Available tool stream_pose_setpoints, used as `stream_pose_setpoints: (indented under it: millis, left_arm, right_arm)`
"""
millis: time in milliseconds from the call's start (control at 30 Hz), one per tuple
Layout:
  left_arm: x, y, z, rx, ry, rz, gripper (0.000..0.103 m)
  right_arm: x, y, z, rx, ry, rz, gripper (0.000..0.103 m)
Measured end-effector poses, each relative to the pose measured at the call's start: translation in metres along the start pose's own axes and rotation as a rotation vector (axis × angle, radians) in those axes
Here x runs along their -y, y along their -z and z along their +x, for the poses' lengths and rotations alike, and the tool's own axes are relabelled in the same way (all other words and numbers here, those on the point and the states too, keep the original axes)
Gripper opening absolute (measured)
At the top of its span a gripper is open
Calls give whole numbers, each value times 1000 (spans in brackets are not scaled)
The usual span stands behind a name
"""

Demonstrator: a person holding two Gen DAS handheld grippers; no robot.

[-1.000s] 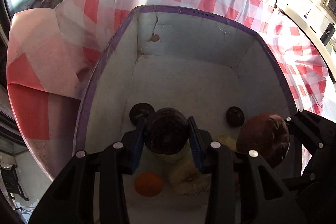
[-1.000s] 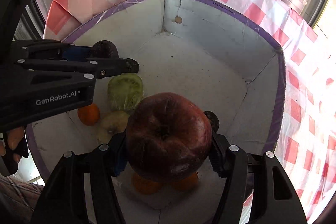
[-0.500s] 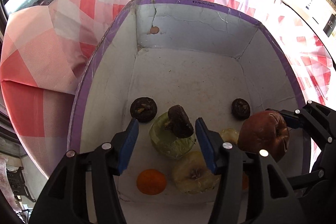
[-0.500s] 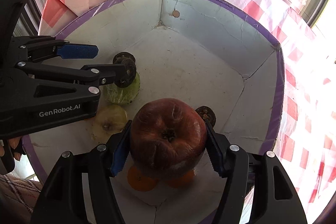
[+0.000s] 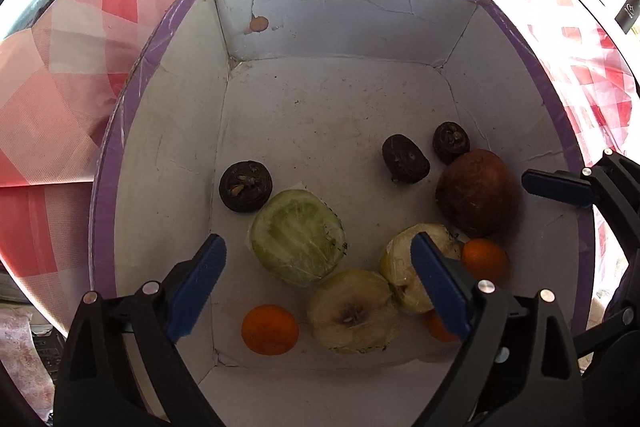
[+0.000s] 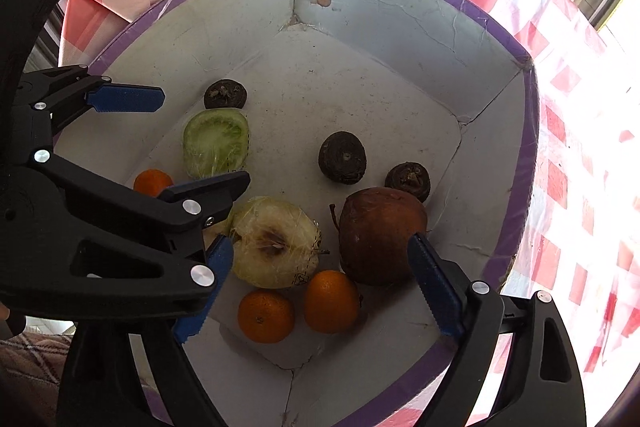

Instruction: Organize fruits

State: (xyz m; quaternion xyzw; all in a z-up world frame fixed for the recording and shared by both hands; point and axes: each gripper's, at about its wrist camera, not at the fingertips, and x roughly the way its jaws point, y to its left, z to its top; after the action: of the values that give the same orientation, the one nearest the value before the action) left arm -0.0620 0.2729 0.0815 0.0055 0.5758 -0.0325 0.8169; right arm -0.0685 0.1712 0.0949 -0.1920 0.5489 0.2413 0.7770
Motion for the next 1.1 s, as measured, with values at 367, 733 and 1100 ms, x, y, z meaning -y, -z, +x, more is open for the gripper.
stream_pose_setpoints:
  millis: [367,733,1100]
  left_arm:
    - [-8,-12,-51,131,-48,35,101]
    - [-35,-3,-52,193,-39,-54,101]
    - [-31,-6,-48,209,-181,-114,101]
  right_arm:
    - [-12,-12,-50,87,121,-161,87]
    - [27,15,-80,337,24,109,87]
    - [2,1,-31,189,75,37,87]
